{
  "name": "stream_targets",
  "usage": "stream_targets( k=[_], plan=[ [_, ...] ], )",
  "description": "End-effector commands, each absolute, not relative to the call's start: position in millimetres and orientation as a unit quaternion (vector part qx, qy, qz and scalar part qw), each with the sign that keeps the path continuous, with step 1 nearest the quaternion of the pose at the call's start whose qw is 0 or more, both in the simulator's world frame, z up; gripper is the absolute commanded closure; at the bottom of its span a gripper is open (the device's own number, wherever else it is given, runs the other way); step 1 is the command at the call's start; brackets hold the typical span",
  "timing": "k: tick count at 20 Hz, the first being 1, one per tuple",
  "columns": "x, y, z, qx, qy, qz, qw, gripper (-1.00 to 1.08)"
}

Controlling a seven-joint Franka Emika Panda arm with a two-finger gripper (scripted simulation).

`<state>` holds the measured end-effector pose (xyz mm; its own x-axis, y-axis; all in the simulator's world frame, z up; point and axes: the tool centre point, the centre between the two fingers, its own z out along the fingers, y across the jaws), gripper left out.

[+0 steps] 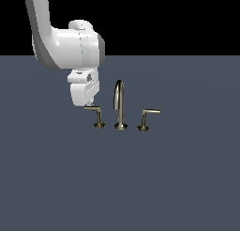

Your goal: Turn on the faucet by rotating a designated handle.

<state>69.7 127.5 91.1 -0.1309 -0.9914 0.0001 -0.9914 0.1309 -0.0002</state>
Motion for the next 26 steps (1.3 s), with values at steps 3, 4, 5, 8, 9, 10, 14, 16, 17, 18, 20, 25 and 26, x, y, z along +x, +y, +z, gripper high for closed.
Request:
stream_targets(
  k=[3, 4, 5, 8, 9, 10, 14, 16, 17, 18, 20, 25, 26],
  plan=[
    [55, 138, 91, -0.659, 0.752, 0.0, 0.0, 1.08],
    [52, 140, 91, -0.659, 0.752, 0.0, 0.0, 1.08],
    [52, 140, 91, -0.659, 0.752, 0.0, 0.0, 1.08],
    [54, 132, 91, -0.656, 0.755, -0.003, 0.003, 1.08],
    [51, 132, 91, -0.656, 0.754, -0.003, 0.003, 1.08],
    [48, 133, 91, -0.657, 0.754, -0.002, 0.003, 1.08],
    [35, 133, 91, -0.658, 0.753, -0.002, 0.002, 1.08],
    [29, 133, 91, -0.658, 0.753, -0.001, 0.001, 1.08],
    [26, 133, 91, -0.658, 0.753, -0.001, 0.001, 1.08],
    [22, 134, 91, -0.658, 0.753, -0.001, 0.001, 1.08],
    [16, 134, 91, -0.659, 0.752, -0.001, 0.001, 1.08],
    [16, 127, 91, -0.657, 0.754, -0.002, 0.005, 1.08],
    [13, 125, 91, -0.657, 0.754, -0.002, 0.005, 1.08]
  ],
)
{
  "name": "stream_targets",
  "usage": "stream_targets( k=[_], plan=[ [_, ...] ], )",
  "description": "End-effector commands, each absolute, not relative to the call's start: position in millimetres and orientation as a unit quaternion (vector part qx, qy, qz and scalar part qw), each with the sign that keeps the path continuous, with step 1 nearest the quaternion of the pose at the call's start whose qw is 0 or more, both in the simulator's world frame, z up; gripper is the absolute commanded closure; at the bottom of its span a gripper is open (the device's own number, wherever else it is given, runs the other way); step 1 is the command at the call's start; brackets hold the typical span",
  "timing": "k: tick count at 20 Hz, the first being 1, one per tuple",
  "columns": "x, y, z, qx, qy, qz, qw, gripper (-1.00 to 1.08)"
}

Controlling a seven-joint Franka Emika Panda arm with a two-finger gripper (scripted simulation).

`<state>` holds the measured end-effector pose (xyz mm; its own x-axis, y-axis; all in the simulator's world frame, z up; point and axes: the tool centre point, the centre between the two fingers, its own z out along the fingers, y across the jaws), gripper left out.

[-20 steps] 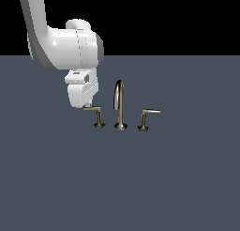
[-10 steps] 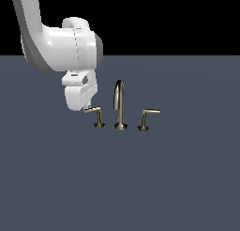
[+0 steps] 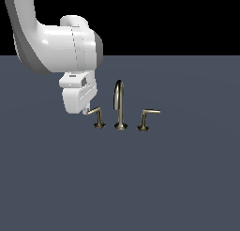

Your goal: Turn on the faucet by rotating a designated handle.

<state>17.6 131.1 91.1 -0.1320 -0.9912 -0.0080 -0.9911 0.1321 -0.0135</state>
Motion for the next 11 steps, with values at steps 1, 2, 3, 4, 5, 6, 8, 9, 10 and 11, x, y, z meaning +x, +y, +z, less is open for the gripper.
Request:
stream_targets(
  k=[1, 2, 3, 4, 5, 6, 8, 9, 10, 11],
  plan=[
    [11, 123, 91, -0.658, 0.753, -0.002, 0.004, 1.08],
    [8, 120, 91, -0.658, 0.753, -0.002, 0.004, 1.08],
    [5, 118, 91, -0.658, 0.753, -0.002, 0.003, 1.08],
    [3, 115, 91, -0.658, 0.753, -0.001, 0.003, 1.08],
    [0, 113, 91, -0.658, 0.753, -0.001, 0.003, 1.08],
    [-3, 111, 91, -0.658, 0.753, -0.001, 0.002, 1.08],
    [-8, 106, 91, -0.659, 0.752, -0.001, 0.001, 1.08],
    [-11, 103, 91, -0.659, 0.752, 0.0, 0.001, 1.08],
    [-14, 101, 91, -0.659, 0.752, 0.0, 0.001, 1.08],
    [-14, 101, 91, -0.659, 0.752, 0.0, 0.001, 1.08]
  ],
)
